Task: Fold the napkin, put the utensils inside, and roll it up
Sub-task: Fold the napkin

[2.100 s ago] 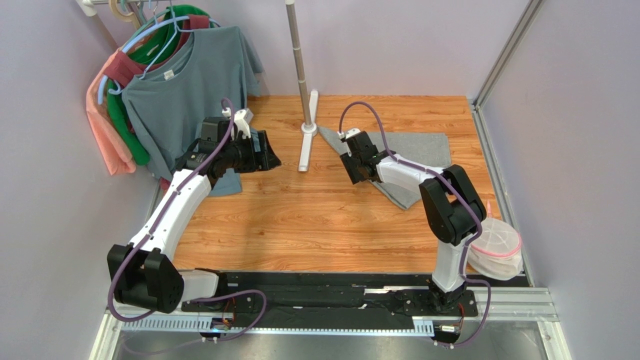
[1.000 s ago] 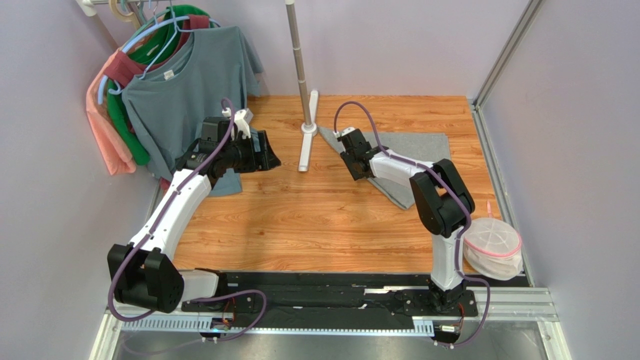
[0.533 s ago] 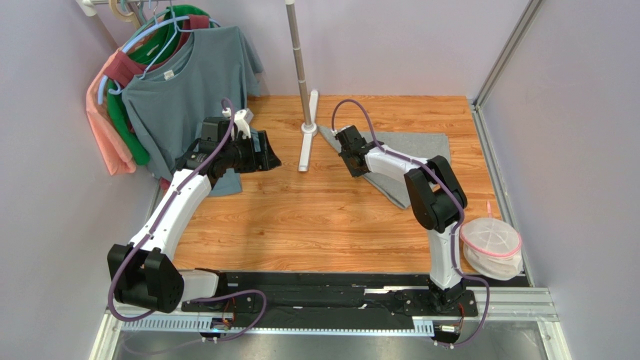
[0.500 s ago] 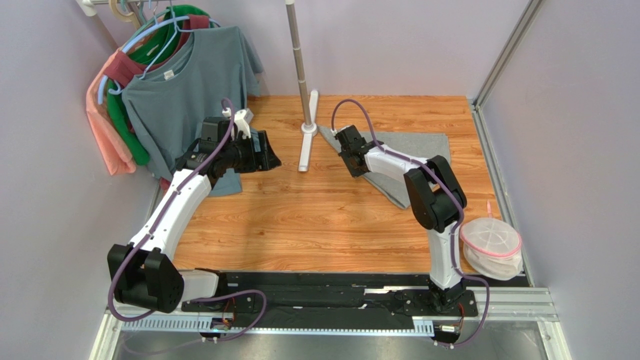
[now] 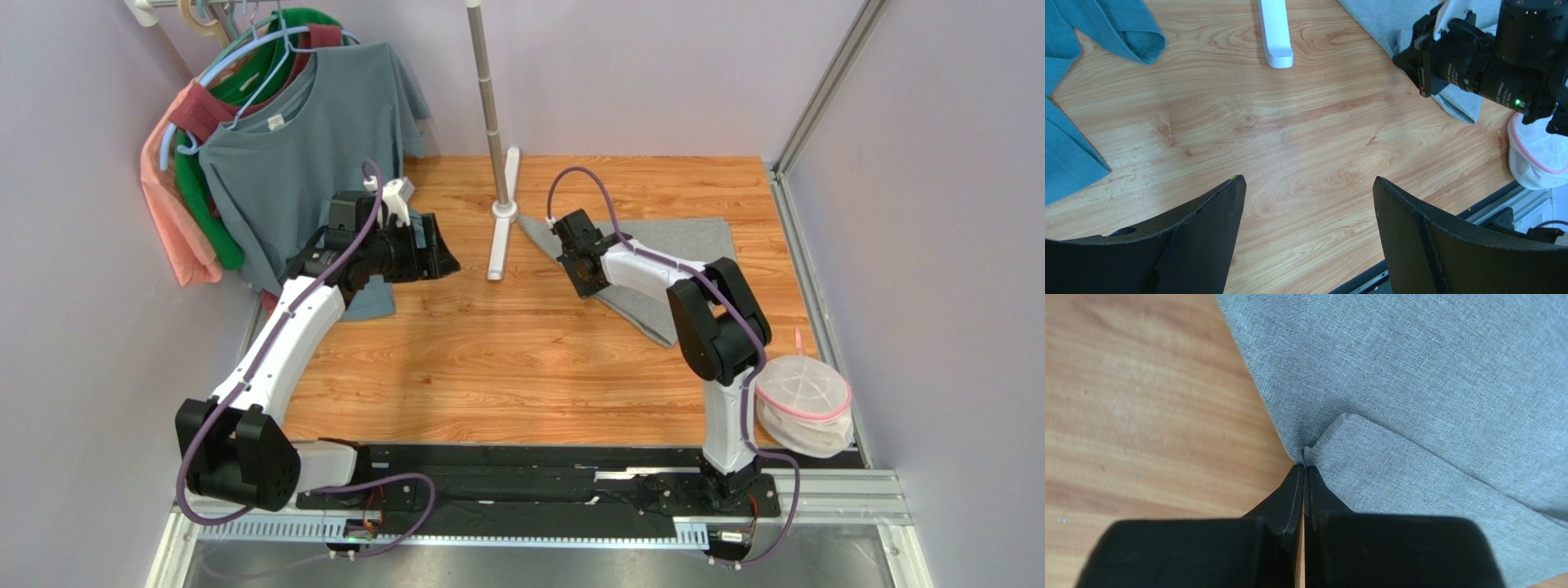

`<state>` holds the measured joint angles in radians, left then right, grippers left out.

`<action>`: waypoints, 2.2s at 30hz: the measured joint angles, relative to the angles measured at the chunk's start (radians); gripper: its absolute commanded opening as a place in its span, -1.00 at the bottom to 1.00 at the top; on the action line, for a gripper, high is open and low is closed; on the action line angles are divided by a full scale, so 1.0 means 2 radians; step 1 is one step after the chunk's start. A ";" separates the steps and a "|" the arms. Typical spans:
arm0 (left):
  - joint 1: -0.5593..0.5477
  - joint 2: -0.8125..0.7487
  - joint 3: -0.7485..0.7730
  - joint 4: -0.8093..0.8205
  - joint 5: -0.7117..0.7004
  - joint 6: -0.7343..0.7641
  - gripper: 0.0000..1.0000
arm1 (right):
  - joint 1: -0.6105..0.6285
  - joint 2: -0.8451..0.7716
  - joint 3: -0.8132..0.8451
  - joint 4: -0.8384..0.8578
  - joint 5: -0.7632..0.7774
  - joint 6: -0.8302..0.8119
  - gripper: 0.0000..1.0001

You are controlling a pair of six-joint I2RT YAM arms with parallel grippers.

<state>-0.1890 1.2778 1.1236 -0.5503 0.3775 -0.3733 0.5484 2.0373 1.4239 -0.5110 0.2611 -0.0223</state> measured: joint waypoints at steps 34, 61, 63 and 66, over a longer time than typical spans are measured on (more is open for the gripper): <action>-0.002 -0.098 -0.268 0.114 -0.023 -0.187 0.58 | 0.213 -0.188 -0.245 0.029 -0.009 0.165 -1.00; -0.017 0.064 -0.273 0.222 -0.062 -0.262 0.03 | 0.242 -0.215 -0.272 0.038 -0.031 0.199 -1.00; -0.017 0.069 -0.273 0.228 -0.061 -0.265 0.01 | 0.242 -0.215 -0.272 0.038 -0.031 0.200 -1.00; -0.017 0.073 -0.273 0.233 -0.062 -0.269 -0.13 | 0.242 -0.215 -0.272 0.038 -0.031 0.200 -1.00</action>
<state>-0.2222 1.4235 0.5785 -0.0849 0.2543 -0.9112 1.0328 1.6081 0.8806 -0.4355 0.1986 0.3779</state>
